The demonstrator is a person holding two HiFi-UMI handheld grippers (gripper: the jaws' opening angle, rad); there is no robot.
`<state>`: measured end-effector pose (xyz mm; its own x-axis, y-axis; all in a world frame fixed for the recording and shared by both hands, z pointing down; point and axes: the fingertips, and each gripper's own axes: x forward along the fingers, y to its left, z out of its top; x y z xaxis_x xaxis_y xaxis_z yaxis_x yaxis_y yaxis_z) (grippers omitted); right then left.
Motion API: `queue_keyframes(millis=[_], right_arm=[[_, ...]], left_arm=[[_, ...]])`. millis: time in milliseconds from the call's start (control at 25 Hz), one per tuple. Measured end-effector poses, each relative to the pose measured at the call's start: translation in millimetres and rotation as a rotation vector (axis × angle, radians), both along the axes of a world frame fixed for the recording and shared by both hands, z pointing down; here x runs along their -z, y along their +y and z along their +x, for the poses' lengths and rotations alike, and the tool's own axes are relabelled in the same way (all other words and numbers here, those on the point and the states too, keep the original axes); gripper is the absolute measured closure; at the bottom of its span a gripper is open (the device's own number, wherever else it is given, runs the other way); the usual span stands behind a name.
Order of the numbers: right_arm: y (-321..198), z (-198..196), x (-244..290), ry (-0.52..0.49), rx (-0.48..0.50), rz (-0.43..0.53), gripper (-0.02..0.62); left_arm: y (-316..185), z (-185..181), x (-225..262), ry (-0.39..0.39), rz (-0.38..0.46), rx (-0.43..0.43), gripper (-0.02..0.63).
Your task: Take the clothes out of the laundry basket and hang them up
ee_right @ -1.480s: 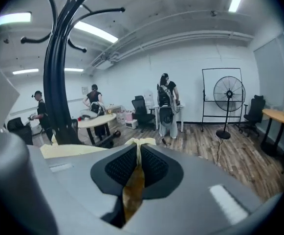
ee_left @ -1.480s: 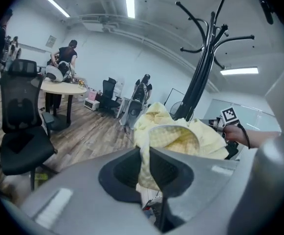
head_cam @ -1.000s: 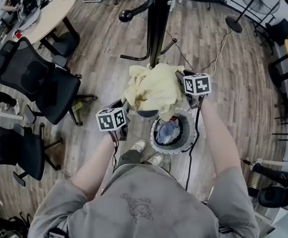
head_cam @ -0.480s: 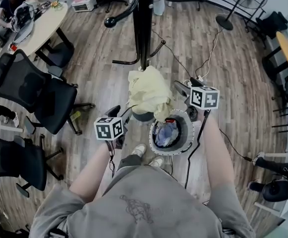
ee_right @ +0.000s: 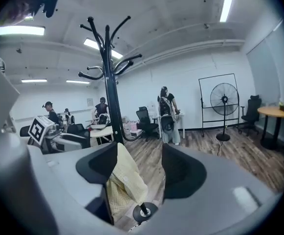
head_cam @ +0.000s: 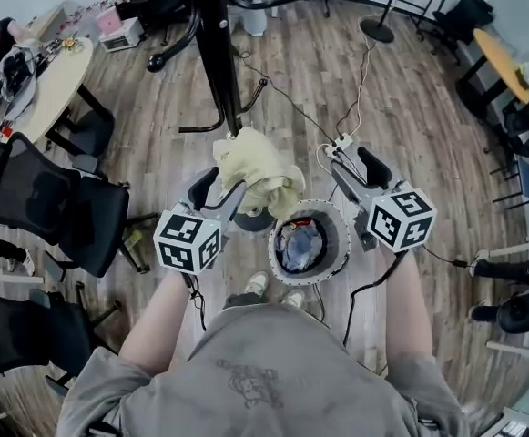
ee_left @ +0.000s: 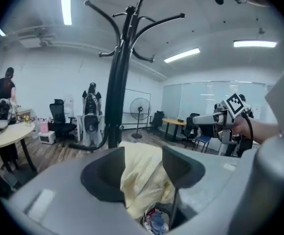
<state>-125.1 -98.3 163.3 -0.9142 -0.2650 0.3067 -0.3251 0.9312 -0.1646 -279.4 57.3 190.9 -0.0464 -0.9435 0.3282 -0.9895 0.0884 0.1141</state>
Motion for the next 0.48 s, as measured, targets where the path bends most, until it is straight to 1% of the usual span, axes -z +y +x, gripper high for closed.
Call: queue_keyframes(millis=[80,240,360,480], right_arm=[[4,18,19,-0.034,-0.035,0.025,0.287],[14,66,55,-0.100,-0.160,0.123,0.322],[24,108,67,-0.116,-0.254,0.168,0.325],[33,145,71,-0.096,-0.341,0.204,0.331]], left_arm=[[-14,14,22,-0.030,0.041,-0.059,0.367],[-37,48,51,-0.139,0.077,-0.201,0.367],[-48,74,67,-0.150,0.118,-0.295,0.367],[-59,95,76,-0.180,0.148,-0.362,0.367]])
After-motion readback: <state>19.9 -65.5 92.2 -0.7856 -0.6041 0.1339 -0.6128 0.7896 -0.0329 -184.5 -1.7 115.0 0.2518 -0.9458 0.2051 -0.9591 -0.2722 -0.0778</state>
